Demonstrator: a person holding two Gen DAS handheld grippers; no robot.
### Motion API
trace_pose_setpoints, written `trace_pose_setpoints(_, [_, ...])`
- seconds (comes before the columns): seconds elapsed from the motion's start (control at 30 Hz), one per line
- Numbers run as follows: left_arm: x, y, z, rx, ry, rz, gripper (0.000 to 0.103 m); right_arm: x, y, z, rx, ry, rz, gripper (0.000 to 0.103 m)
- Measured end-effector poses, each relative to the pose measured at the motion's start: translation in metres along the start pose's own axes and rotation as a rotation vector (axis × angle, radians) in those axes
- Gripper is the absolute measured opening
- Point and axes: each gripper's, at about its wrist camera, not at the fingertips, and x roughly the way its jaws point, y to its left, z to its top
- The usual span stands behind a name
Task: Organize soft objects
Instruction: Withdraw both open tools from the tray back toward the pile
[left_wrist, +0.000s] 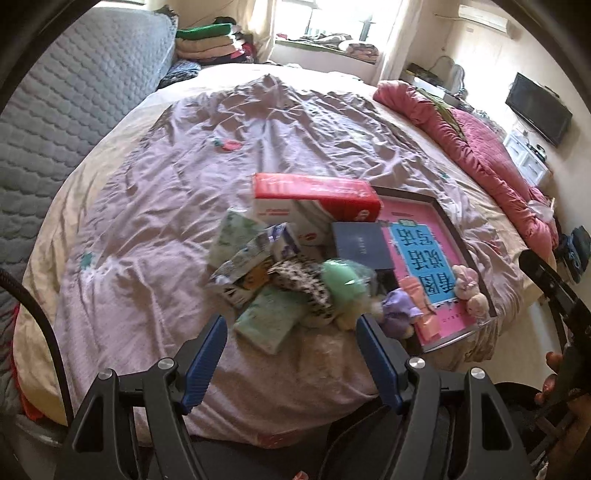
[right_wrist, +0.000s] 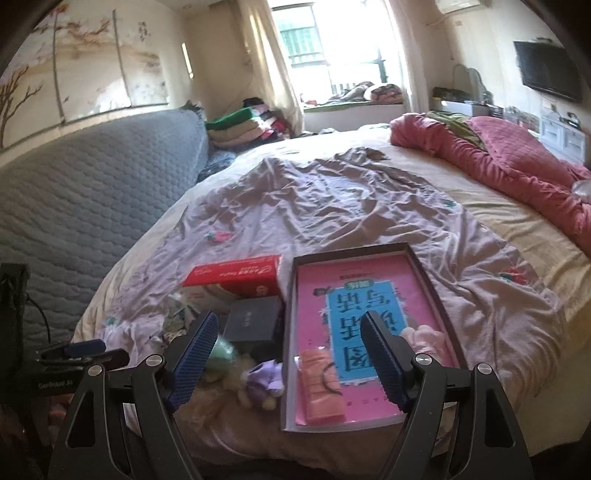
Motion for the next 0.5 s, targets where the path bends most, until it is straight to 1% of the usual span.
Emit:
trace_pose_setpoints(0.2, [0.003, 0.016, -0.005, -0.026, 0.01, 0.008, 0.072, 0.011, 0.021, -0.009, -0.052, 0.036, 0.032, 0.081])
trace_pose_setpoints(0.33, [0.007, 0.026, -0.009, -0.033, 0.023, 0.03, 0.072, 0.019, 0.032, -0.016, -0.078, 0.07, 0.044, 0.081])
trace_pose_setpoints(0.43, [0.01, 0.036, -0.014, -0.051, 0.032, 0.038, 0.072, 0.025, 0.038, -0.023, -0.066, 0.097, 0.067, 0.081])
trace_pose_setpoints(0.5, [0.013, 0.041, -0.016, -0.058, 0.042, 0.039, 0.072, 0.033, 0.046, -0.03, -0.057, 0.131, 0.081, 0.081])
